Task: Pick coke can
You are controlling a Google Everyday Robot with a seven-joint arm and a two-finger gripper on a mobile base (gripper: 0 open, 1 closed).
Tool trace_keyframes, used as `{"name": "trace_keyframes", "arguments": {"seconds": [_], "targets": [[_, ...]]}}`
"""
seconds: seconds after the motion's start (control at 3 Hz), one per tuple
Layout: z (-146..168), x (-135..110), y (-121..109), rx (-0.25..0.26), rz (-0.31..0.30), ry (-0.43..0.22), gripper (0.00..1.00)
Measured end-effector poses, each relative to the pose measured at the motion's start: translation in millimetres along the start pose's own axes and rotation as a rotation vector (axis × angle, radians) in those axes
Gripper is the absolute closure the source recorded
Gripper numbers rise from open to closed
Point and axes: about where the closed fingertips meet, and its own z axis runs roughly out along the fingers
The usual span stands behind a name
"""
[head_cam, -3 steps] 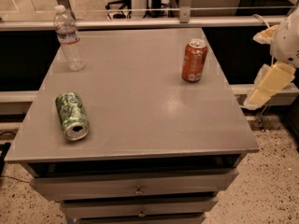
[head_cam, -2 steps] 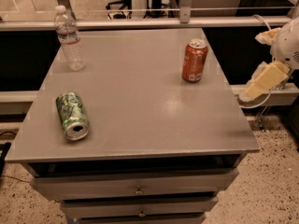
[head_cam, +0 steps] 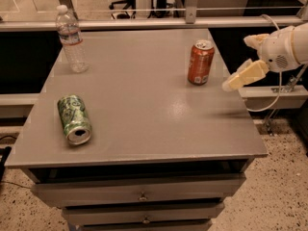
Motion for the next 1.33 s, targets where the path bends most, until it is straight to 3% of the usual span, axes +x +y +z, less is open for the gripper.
{"name": "trace_keyframes", "arguments": {"seconds": [0.33,1.0,1.33], "targets": [[36.8,-15.8,1.7,-0.043,0.027,-0.104,0.00],[91.7,-34.3,9.2,-0.103,0.069,-0.229,0.00],[108.7,-42.2,14.3,-0.127,0.085,-0.282,0.18]]}}
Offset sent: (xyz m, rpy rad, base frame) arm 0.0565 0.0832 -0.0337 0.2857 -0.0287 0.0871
